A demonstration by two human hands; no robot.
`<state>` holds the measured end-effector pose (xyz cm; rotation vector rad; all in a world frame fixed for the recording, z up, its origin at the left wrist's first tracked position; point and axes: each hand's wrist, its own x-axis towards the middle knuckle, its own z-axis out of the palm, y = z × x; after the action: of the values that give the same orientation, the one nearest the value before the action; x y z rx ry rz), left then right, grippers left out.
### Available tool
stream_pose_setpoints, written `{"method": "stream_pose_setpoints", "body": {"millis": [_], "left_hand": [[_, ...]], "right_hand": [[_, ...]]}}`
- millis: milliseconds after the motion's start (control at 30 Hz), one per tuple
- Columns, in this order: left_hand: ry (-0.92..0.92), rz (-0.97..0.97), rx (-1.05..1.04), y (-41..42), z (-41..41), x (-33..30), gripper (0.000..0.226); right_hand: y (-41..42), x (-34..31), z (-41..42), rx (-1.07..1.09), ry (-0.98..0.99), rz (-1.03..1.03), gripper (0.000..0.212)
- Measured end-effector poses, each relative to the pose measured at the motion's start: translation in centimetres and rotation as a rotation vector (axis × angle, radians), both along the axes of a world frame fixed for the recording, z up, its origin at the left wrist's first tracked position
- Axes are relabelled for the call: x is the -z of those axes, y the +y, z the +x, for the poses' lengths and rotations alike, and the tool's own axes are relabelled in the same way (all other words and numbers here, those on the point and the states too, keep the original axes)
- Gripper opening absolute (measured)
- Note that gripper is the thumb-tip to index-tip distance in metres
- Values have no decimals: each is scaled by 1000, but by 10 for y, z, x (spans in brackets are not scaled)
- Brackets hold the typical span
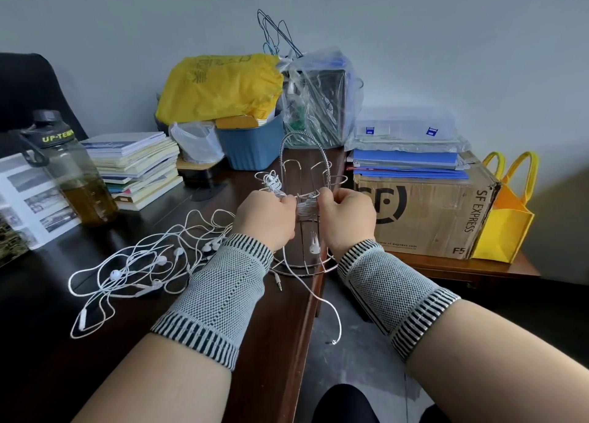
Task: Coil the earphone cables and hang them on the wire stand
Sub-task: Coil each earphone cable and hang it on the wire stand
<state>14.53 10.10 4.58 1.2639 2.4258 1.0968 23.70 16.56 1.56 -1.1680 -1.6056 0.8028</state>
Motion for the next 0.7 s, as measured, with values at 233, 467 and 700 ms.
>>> {"method": "stream_pose_setpoints", "body": {"millis": [233, 467, 700], "left_hand": [[-182, 85, 70, -10, 0, 14, 36], [151, 151, 203, -25, 7, 37, 57], [298, 113, 371, -20, 7, 33, 45]], "right_hand": [[3, 2, 5, 7, 40, -47, 40], [2, 11, 11, -67, 166, -15, 32], [-5, 30, 21, -299, 101, 265, 35]]}}
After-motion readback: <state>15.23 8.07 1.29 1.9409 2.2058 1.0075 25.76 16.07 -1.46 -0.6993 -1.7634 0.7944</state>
